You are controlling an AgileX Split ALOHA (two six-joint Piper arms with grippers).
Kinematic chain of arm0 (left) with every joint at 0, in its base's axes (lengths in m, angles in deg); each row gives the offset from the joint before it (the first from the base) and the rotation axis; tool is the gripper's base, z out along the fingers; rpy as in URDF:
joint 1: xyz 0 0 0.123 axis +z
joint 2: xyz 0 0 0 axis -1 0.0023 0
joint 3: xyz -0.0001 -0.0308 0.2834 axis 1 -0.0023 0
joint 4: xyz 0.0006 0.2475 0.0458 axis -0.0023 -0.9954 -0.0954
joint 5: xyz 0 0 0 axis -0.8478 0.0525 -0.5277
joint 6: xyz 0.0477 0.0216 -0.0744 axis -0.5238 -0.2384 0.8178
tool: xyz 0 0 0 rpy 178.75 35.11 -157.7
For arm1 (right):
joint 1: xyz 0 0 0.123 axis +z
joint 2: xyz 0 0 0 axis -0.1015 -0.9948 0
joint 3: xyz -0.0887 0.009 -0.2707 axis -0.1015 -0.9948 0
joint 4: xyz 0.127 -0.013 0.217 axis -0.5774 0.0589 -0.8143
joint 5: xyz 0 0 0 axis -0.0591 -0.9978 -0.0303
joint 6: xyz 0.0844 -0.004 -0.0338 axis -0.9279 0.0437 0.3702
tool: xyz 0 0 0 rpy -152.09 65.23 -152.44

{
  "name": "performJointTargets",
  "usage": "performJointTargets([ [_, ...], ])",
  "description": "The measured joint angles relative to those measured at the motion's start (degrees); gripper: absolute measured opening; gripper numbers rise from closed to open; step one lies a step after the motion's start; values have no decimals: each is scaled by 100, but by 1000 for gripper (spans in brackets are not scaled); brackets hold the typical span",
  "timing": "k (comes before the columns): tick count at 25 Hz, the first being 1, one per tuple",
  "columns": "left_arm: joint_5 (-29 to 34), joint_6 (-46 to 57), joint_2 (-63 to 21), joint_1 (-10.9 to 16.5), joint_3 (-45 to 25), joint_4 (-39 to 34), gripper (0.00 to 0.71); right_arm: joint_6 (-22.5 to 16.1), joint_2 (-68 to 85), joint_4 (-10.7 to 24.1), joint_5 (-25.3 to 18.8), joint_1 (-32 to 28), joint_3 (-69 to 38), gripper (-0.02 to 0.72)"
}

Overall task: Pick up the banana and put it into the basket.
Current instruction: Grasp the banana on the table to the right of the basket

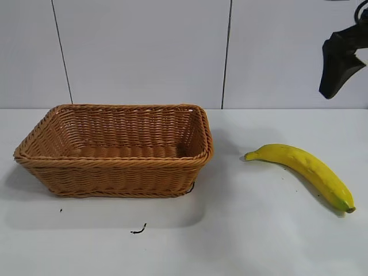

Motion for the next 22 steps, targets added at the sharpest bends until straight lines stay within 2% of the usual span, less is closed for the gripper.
performJointTargets([
  [10,0,0,0,0,0,0,635,-62,-1013,36,200,0,0,690],
  [16,0,0,0,0,0,0,635,-75,-1367,36,487,0,0,690],
  [19,0,0,0,0,0,0,635,-205,-1410,36,592,0,0,688],
  [22,0,0,0,0,0,0,635,-353,-1410,36,643,0,0,636],
])
